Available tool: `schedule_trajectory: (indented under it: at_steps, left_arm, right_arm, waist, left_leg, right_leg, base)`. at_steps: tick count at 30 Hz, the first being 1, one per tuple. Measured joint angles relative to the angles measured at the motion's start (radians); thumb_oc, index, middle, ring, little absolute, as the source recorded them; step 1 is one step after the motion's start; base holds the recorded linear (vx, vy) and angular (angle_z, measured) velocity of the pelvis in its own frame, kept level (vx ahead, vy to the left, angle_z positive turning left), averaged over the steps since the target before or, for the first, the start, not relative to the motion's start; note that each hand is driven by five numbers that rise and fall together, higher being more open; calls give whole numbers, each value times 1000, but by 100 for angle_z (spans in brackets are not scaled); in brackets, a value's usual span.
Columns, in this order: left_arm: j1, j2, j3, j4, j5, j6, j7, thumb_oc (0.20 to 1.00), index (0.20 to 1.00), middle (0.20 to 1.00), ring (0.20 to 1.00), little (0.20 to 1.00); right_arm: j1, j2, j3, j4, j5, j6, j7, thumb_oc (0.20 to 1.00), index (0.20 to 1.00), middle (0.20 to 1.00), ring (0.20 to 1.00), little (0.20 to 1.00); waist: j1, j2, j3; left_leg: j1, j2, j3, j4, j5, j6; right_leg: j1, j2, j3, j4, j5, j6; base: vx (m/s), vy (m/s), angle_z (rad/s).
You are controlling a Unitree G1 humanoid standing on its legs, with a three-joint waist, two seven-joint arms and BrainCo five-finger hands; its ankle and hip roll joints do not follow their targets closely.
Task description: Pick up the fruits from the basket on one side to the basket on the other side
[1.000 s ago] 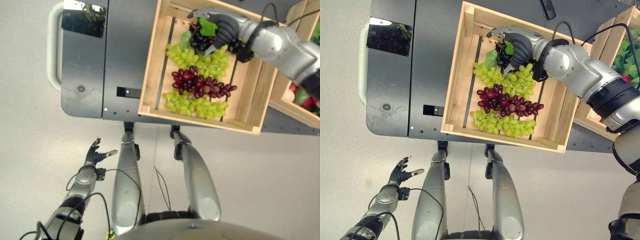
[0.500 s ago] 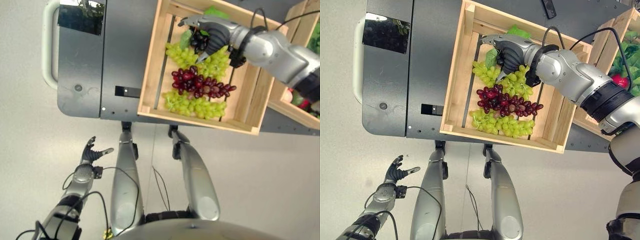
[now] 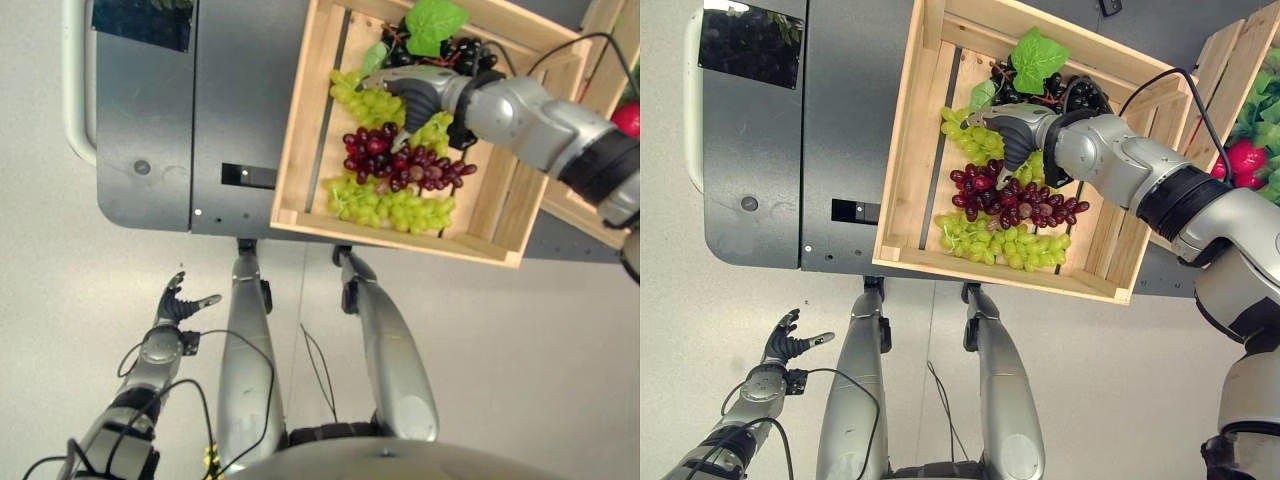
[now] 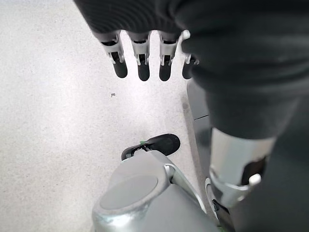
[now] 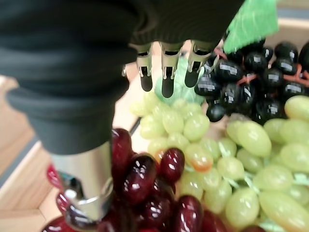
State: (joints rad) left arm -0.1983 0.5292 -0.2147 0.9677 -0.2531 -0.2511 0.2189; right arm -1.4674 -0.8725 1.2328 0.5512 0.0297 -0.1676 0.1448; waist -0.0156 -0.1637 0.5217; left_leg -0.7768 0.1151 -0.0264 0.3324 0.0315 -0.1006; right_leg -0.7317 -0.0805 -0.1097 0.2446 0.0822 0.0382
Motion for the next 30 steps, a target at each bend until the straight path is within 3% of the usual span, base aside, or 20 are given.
schedule_trajectory:
  at_steps: [5,10,26,30]
  left_arm:
    - [-1,3,-1,1,0,0,2,1000,1000,1000,1000,1000]
    - [-5,26,-2,2,0,1,11,1000,1000,1000,1000,1000]
    - [1,56,-22,-1,2,-1,18,1000,1000,1000,1000,1000]
    - [0,82,-20,-7,2,-4,18,1000,1000,1000,1000,1000]
  right_arm:
    - [6,7,-14,11,-28,0,-3,1000,1000,1000,1000,1000]
    - [18,44,-83,35,-50,-1,-26,1000,1000,1000,1000,1000]
    - [3,63,-166,6,-65,-6,-93,1000,1000,1000,1000,1000]
    - [-11,62,-191,23,-89,-4,-116,1000,1000,1000,1000,1000]
  waist:
    - [-1,-3,-2]
    - [-12,-34,-23]
    - [-18,-31,-22]
    - [-14,-30,-23]
  left_leg:
    - [-10,0,-2,4,-1,-1]
    - [-68,1,-1,23,-1,-1]
    - [-162,5,0,32,2,-2]
    - [-218,-1,-1,54,1,-4]
  right_leg:
    - [-9,0,0,2,0,0]
    - [-61,5,3,5,6,-2]
    - [-175,3,14,45,0,-3]
    - [-251,-4,15,111,-25,-8]
  base:
    - [0,0,0]
    - [-1,-3,-2]
    - [9,-11,0]
    - [19,-19,3]
